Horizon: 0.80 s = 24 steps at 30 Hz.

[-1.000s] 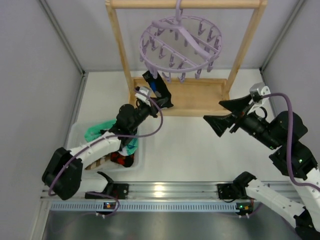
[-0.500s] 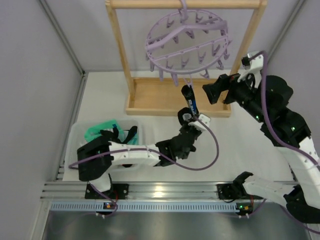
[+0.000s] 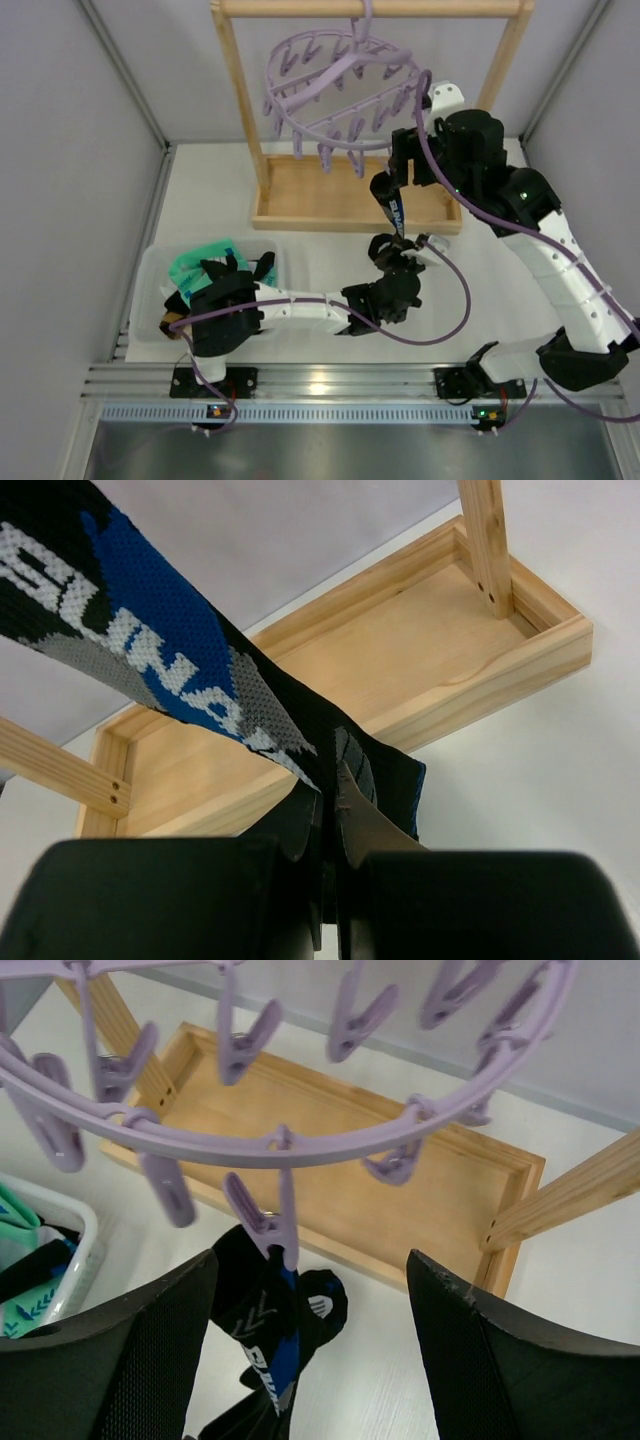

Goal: Remove the socks clipped to the hanger

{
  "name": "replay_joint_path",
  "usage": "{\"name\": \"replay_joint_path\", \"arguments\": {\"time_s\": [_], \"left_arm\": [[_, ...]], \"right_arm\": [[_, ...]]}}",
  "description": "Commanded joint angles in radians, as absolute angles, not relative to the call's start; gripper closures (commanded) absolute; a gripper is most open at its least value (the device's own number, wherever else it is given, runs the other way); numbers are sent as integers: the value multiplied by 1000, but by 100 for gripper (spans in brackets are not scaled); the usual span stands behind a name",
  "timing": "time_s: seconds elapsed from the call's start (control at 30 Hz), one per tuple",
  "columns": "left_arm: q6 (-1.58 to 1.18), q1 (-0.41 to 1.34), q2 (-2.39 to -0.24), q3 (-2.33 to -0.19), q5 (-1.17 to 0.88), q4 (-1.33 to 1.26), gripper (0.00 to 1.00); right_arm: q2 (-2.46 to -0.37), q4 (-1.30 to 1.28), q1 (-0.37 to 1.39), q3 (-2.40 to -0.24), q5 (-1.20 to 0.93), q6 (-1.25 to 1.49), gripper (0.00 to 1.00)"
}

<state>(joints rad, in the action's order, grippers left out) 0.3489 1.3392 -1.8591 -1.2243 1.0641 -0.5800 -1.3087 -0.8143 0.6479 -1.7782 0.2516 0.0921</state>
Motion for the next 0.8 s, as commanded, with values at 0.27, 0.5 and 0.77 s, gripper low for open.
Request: {"name": "replay_joint_path", "arguments": {"time_s": [0.27,0.5,0.77], "left_arm": [[379,1365,-1868,-1269,1054,-577,100],[380,1374,-1875,-1275,1046,-577,100],[388,1381,-1887,-1290,1045,-575,100]], "right_arm": [[-1450,-828,741,-1876,382,-23,28],[-1479,-784,741,-1855,434,-26,32],[-1506,-756,787,-1864,489,-17,37]]}}
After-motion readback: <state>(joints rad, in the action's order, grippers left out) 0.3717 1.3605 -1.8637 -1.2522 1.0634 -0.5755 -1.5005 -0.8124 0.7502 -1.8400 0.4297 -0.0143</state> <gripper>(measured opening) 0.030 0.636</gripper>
